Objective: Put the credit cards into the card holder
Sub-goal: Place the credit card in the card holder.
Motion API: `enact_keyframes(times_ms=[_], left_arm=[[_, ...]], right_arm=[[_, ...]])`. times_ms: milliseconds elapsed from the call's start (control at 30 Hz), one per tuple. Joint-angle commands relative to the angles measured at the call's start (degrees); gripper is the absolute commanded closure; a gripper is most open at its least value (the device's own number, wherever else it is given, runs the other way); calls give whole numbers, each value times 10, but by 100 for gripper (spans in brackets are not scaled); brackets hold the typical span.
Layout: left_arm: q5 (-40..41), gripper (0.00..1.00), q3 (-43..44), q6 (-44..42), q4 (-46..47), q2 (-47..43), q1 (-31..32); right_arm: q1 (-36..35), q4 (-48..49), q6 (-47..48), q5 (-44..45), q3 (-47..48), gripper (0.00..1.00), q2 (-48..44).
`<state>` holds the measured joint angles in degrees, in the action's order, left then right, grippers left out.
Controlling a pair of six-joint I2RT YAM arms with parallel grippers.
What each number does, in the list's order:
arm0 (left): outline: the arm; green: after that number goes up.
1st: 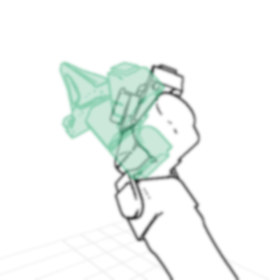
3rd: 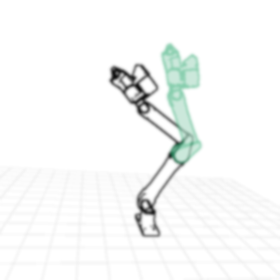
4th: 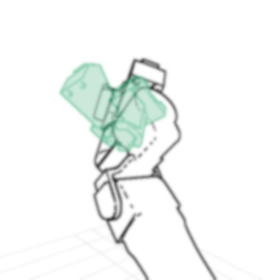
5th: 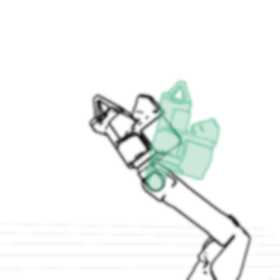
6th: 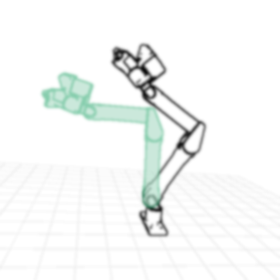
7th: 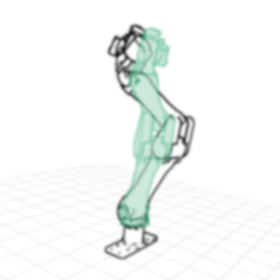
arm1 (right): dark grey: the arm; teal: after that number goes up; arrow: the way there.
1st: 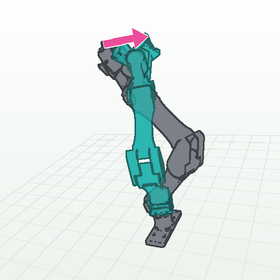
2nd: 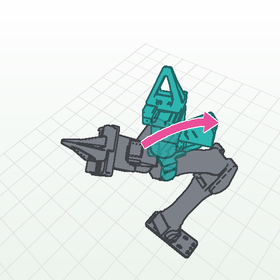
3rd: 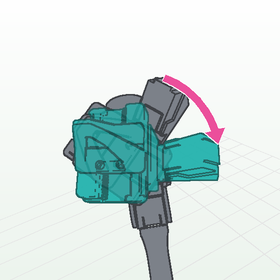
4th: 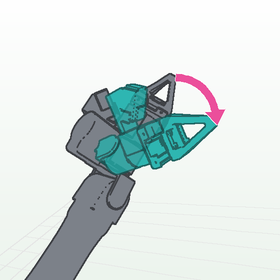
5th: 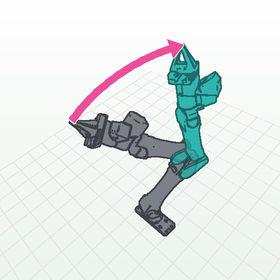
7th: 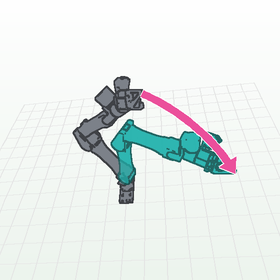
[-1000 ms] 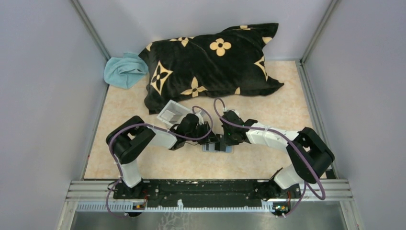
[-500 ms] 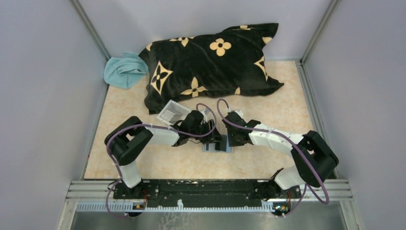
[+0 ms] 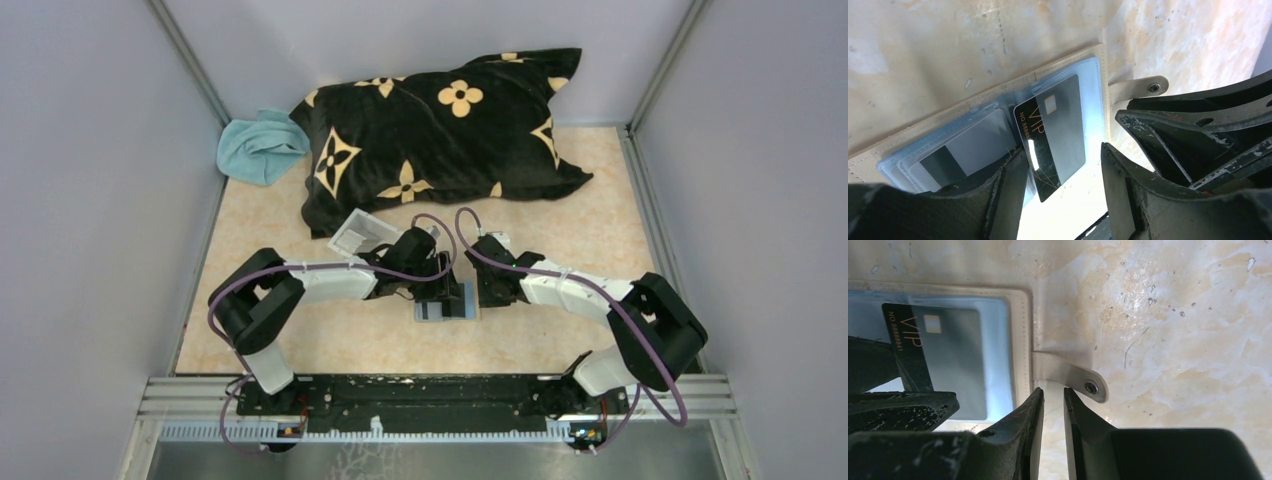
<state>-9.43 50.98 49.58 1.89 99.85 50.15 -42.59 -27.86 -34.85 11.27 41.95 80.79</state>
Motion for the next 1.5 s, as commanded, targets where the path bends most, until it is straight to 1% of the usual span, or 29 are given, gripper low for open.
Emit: enact_keyframes(times_ms=[0, 267, 467, 1033, 1467], left_arm=[[63, 37, -13, -32, -137, 5, 5], [75, 37, 10, -40, -148, 14, 12], [76, 38, 45, -41, -165, 44, 23], [83, 38, 92, 19, -183, 106, 97], [59, 37, 122, 37, -181, 131, 136]], right_arm=[[0, 20, -12, 3, -6, 79, -14], [0, 30, -17, -11, -6, 84, -6], [-9, 31, -18, -17, 6, 87, 8], [-36, 27, -28, -19, 28, 89, 34], [-46, 26, -36, -17, 31, 90, 38]])
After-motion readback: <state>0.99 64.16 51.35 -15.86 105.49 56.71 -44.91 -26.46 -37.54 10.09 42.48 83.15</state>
